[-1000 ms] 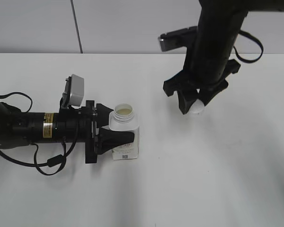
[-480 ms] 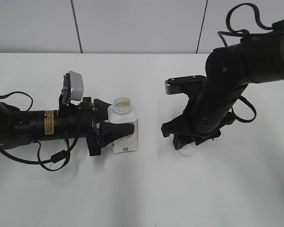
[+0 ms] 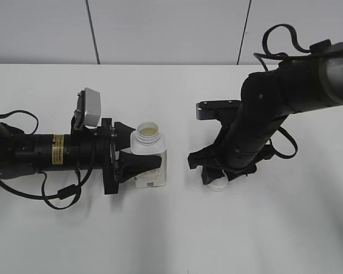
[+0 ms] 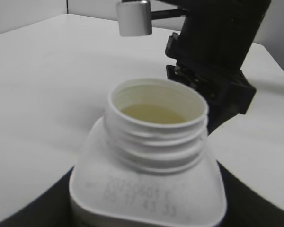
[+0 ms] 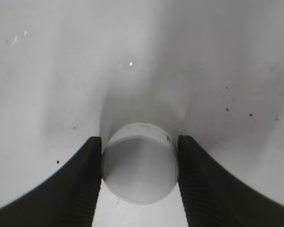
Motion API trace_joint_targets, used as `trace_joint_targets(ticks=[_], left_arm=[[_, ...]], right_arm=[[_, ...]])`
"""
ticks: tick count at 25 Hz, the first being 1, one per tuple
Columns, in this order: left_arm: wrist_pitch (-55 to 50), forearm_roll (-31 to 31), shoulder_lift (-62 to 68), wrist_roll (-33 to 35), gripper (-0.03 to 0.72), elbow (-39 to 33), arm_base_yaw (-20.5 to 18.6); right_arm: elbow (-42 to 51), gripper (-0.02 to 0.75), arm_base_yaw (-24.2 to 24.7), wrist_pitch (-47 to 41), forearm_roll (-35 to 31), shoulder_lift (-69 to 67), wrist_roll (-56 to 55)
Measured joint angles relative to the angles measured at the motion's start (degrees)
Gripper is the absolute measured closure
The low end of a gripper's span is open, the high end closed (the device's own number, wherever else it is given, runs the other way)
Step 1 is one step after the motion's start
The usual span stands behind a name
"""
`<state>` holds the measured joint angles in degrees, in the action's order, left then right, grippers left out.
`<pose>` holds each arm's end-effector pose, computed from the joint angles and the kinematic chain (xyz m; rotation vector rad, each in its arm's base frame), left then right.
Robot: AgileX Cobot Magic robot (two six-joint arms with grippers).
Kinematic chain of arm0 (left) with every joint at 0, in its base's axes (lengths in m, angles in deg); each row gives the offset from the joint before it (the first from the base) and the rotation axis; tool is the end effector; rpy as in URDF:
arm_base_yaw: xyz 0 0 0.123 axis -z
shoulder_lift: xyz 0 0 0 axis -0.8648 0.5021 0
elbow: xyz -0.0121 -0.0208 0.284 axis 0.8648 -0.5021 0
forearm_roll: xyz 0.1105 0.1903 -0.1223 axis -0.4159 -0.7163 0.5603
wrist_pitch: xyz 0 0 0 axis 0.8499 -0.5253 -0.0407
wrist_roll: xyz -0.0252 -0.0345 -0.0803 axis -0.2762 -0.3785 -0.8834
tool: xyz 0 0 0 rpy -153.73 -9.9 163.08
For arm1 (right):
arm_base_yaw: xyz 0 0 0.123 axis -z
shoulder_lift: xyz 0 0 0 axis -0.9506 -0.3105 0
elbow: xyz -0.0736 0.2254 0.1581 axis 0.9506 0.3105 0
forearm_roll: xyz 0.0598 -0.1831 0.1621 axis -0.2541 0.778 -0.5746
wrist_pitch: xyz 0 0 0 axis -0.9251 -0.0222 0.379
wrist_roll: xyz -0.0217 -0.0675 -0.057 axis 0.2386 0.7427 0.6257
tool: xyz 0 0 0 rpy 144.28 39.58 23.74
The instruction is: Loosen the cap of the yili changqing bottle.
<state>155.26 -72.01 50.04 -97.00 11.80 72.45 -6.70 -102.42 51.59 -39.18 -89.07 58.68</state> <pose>0.3036 -0.1531 0.0709 1.2029 1.5232 -1.0766 0.3074 0.1916 0.1053 -0.3956 2.9187 0.2742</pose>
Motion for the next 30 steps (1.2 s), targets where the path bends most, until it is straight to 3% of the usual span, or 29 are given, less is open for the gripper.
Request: trace_joint_targets(ticks=[4,8,10,15,17,30], left_arm=[[0.0,-0.3,0.0,0.0,0.274,0.0,0.0],[0.1,-0.9,0.0,0.0,0.274,0.0,0.0],[0.2,-1.6,0.0,0.0,0.265,0.0,0.0],[-1.5,-5.5,0.2,-0.5,0.134,0.0,-1.5],[-1.8,-6.8,0.2,-0.7,0.113,0.0,-2.9],[-2.2,-11.3,-1.6,-0.9,0.101,-0.1,-16.8]], right_arm=[[0.0,0.32,0.0,0.0,-1.0,0.0,0.0],[0.0,0.155,0.0,-0.1,-2.3,0.0,0.0],[-0.1,0.128,0.0,-0.4,-2.5,0.0,0.0],[-0.2,0.132,0.0,-0.9,-3.4,0.7,0.0],[-0.2,0.141,0.0,-1.0,-3.5,1.7,0.0],[-0.3,0.143,0.0,-2.7,-3.3,5.7,0.0]])
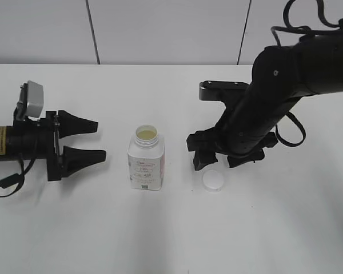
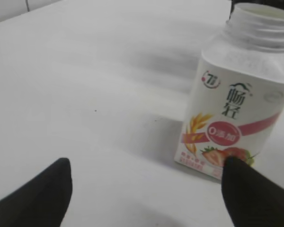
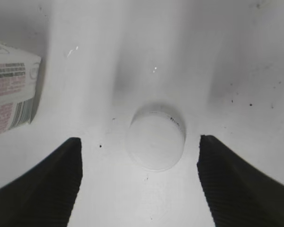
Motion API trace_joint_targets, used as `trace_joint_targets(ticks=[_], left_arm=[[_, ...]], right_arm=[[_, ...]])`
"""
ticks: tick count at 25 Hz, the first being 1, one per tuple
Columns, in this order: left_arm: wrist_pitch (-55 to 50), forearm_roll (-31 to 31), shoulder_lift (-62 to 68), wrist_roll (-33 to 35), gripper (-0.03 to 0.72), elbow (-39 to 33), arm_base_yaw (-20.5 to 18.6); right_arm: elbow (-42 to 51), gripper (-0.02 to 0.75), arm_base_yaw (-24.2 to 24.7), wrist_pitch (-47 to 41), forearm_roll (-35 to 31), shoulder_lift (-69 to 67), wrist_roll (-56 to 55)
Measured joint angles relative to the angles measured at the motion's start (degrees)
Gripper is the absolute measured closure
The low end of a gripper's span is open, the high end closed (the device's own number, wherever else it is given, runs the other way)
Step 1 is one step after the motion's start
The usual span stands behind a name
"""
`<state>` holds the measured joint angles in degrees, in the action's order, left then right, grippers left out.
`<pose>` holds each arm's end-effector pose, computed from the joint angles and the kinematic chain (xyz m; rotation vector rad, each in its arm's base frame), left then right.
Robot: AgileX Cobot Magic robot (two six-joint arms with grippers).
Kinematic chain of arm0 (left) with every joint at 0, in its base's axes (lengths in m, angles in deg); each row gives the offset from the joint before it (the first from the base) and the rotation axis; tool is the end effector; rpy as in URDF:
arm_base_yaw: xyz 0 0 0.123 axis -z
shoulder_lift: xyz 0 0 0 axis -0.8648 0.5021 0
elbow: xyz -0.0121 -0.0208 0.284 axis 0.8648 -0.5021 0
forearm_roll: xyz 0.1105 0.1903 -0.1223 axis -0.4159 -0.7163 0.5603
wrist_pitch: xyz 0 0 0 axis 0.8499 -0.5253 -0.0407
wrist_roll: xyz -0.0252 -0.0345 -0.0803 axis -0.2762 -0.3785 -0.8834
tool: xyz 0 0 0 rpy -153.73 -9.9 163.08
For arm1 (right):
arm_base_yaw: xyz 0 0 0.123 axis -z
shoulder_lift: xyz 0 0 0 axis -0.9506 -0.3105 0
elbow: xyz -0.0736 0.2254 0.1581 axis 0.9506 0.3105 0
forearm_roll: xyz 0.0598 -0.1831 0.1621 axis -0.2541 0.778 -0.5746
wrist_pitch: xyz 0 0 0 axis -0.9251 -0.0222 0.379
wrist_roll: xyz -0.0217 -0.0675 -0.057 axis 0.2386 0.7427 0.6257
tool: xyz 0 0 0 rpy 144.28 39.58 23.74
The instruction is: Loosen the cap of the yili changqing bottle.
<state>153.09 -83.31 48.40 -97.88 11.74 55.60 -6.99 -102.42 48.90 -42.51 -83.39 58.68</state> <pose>0.3214 -0.0612 0.0716 1.1610 1.6299 -0.9237 0.3035 0.1933 0.1417 -0.3373 2.8779 0.3655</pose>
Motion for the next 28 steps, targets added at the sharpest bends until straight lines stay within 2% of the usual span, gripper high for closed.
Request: trace_joint_targets(ticks=[3,7,12,17,20,22,26,28], left_arm=[[0.0,0.0,-1.5,-0.1,0.101,0.0,-1.8],[0.0,0.7,-4.8,-1.7,0.101,0.0,-2.2],[0.0,5.1,-9.0,-6.6,0.101,0.0,-2.2],[-0.6,10.8,-14.5,-7.8,0.101,-0.1,-2.2],[-8.8,17.6,-19.2,-7.9,0.101,-0.1,-1.9],[-19.4,21.4,-22.3,-7.9,0.101,0.2,-1.5],[-41.6,23.9,-26.6,-8.0,0.101,2.5,-0.8],[-49.5,25.1,-27.6,-8.0,0.101,3.2,-0.7]], right_arm=[[-0.3,0.143,0.0,-0.2,1.4,0.1,0.0],[-3.7,0.143,0.0,-3.6,5.6,0.1,0.1],[-11.6,0.143,0.0,-9.8,12.9,0.1,0.1],[-20.4,0.143,0.0,-14.6,19.9,0.1,0.1],[-25.2,0.143,0.0,-17.0,22.5,0.1,0.1],[-28.0,0.143,0.0,-18.2,23.4,0.2,0.2],[-31.8,0.143,0.0,-20.1,24.6,0.3,0.2],[-33.2,0.143,0.0,-21.4,25.6,0.3,0.2]])
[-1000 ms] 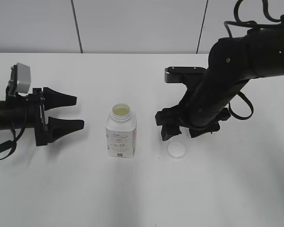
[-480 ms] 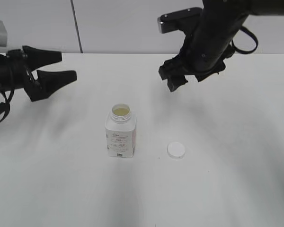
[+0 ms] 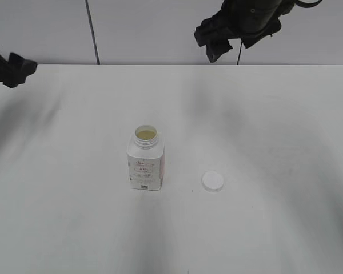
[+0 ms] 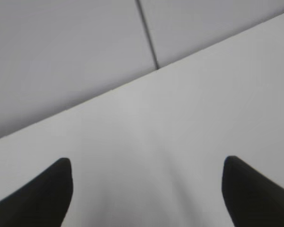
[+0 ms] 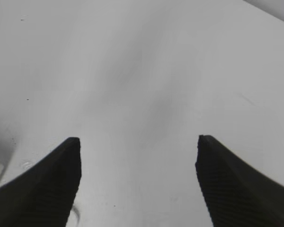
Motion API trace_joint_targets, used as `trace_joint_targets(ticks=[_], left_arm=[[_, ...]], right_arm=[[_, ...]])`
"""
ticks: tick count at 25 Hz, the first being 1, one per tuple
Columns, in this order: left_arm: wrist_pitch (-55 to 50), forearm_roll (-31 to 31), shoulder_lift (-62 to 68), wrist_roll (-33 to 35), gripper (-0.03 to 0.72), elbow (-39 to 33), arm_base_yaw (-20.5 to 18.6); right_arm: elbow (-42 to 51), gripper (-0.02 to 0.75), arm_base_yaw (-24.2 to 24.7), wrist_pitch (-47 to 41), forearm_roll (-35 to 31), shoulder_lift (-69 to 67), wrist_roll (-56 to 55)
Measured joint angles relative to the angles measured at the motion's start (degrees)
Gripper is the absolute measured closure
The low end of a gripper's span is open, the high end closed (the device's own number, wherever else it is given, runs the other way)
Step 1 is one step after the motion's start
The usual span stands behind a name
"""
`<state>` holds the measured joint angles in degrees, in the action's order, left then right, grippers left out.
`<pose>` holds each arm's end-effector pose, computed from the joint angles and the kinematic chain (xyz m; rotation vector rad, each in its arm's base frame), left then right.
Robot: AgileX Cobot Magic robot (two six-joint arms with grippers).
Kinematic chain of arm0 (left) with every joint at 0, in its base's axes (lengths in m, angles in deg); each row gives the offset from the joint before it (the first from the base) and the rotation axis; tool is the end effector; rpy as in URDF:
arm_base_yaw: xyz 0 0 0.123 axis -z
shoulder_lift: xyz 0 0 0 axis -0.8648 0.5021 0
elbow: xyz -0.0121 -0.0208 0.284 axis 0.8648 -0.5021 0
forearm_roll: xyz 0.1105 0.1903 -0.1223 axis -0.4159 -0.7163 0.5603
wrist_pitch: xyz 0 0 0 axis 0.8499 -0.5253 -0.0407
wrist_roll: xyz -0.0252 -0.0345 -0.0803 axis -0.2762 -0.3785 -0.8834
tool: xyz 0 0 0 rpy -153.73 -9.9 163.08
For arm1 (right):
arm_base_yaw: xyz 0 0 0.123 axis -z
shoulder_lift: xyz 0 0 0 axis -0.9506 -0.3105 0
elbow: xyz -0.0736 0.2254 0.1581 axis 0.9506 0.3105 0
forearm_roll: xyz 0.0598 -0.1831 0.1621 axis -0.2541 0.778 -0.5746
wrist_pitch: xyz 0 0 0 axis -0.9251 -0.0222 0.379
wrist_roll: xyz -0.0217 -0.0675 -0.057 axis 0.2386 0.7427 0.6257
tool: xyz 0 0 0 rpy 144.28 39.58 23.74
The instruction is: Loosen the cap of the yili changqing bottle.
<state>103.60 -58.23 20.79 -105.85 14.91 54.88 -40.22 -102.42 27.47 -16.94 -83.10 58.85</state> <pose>0.3608 0.0044 0.2093 0.5738 1.9883 0.0278 0.3719 0.2035 0.2865 -0.6589 2.5280 -0.0149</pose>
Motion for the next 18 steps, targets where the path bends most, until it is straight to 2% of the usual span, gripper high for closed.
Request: trace_joint_targets(ticks=[4,10,11,13,18], left_arm=[[-14.3,2.2,-2.3,-3.7,0.101,0.1,1.0],[-30.6,7.3,-5.4,-4.9,0.108,0.2,6.5],[-32.5,9.1,-5.5,-3.2,0.109,0.2,7.1],[-35.0,16.6,-6.2,3.2,0.109,0.2,8.1],[-46.8,42.4,-7.4,29.7,0.11,3.9,8.6]], right_arm=[[-1.3,0.143,0.1,-3.5,2.2,0.0,0.0],[-1.9,0.143,1.4,-7.5,2.2,0.0,0.1],[-2.0,0.143,2.0,-8.2,1.8,0.0,0.1],[-2.7,0.143,3.6,-9.7,0.4,0.0,0.1],[-5.1,0.143,8.3,-12.5,-6.0,0.0,3.6]])
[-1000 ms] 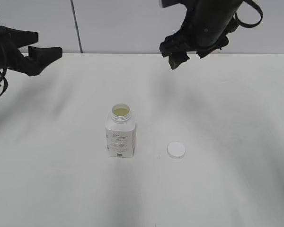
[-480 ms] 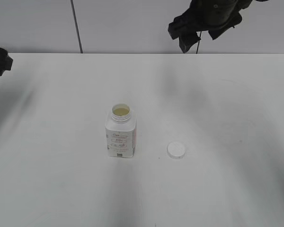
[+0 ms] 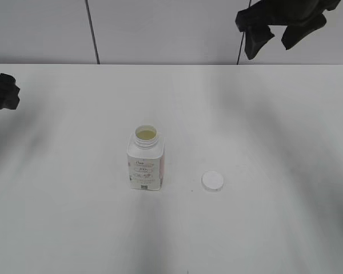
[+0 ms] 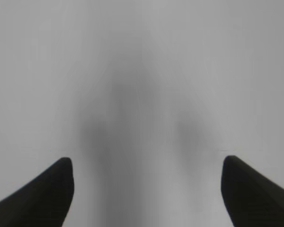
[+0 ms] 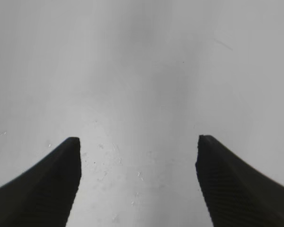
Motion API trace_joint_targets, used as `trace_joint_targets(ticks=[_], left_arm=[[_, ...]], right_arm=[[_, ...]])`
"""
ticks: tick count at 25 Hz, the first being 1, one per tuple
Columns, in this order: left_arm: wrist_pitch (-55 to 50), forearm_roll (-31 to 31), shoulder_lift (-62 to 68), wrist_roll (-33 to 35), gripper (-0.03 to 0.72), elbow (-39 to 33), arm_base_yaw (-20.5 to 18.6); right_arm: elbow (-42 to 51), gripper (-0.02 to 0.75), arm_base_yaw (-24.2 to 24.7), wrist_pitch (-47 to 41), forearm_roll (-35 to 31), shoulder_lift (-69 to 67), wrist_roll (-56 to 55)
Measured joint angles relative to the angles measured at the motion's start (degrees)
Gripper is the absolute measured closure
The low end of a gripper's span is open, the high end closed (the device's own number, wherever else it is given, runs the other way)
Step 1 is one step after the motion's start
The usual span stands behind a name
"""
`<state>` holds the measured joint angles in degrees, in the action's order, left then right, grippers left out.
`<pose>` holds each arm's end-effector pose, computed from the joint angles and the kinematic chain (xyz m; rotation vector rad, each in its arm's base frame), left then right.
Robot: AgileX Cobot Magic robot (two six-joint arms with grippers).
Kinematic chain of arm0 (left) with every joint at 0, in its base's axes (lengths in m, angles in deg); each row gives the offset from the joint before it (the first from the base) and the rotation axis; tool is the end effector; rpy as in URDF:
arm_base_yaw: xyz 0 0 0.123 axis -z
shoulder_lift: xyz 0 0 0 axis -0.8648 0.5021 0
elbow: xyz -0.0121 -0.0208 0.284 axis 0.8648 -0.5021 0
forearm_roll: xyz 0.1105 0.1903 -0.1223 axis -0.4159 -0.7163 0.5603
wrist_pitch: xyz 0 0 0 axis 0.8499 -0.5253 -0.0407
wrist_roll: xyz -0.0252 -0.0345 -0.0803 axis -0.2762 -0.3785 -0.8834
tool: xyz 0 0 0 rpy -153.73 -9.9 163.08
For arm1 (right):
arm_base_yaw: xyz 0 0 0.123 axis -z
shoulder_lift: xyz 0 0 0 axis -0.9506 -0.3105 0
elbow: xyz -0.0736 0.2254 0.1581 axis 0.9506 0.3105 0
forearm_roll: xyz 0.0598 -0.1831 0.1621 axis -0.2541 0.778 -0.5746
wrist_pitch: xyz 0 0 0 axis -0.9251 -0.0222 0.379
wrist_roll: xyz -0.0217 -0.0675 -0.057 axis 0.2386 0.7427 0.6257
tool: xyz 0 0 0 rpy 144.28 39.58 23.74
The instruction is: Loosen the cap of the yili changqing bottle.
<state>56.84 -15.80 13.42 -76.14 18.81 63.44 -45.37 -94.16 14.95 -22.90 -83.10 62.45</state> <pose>0.3256 -0.0071 0.2305 0.3285 2.5029 0.2563 0.3849 0.1502 0.3032 -0.5149 2.7121 -0.0008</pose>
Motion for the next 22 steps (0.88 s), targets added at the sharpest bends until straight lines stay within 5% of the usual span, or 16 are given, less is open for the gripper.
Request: trace_joint_targets(ticks=[5,12,22], left_arm=[[-16.8,13.4,0.1,11.4,0.11,10.4,-1.6],[-31.9,16.5,0.1,12.4,0.114,22.4,-5.2],[-42.5,13.7,-0.7,9.2,0.116,23.3,-9.1]], right_arm=[[-1.3,0.143,4.3,-3.0,-4.7,0.0,3.7],[-1.4,0.143,10.3,-3.5,-5.6,0.3,4.0],[-1.4,0.146,13.4,-3.8,-6.4,8.5,5.3]])
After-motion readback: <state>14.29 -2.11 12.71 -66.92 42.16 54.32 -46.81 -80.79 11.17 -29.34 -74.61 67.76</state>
